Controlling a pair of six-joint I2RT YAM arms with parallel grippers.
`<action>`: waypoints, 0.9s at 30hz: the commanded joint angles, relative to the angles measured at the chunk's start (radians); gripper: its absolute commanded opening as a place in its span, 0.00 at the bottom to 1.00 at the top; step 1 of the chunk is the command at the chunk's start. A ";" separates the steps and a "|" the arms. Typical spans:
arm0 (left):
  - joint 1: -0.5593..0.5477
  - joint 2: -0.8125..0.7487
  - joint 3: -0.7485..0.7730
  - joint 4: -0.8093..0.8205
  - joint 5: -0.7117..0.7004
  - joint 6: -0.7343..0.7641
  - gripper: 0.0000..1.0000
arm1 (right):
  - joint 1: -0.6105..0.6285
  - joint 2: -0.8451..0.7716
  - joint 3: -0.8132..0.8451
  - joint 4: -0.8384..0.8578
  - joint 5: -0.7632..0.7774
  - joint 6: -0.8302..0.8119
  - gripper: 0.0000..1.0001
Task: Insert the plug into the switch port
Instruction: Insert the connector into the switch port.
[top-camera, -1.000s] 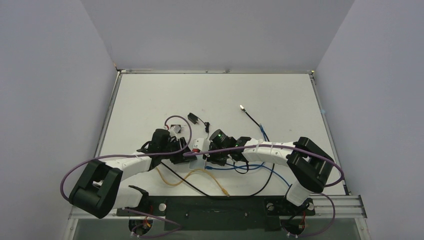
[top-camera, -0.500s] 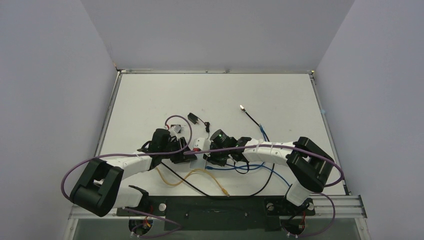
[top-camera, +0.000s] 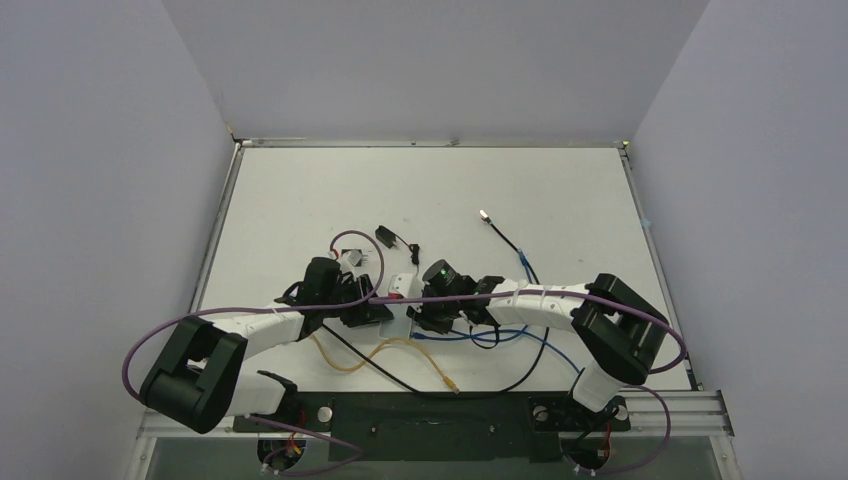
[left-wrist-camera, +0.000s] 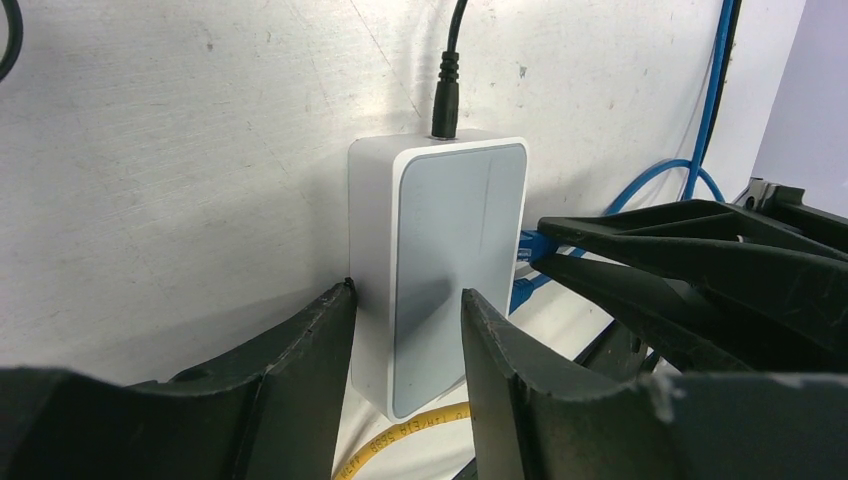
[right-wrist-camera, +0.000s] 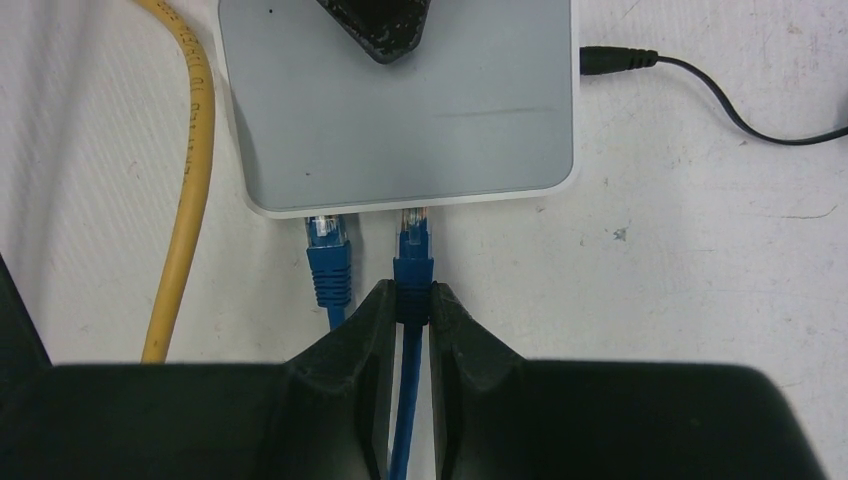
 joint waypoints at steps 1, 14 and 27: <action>-0.021 0.004 0.005 0.074 0.057 -0.001 0.40 | 0.003 0.009 0.001 0.144 -0.079 0.050 0.00; -0.103 0.052 0.016 0.090 0.058 0.006 0.37 | -0.009 0.032 -0.019 0.322 -0.087 0.110 0.00; -0.162 0.083 -0.005 0.119 0.044 0.005 0.31 | -0.009 -0.036 -0.044 0.399 -0.040 0.129 0.00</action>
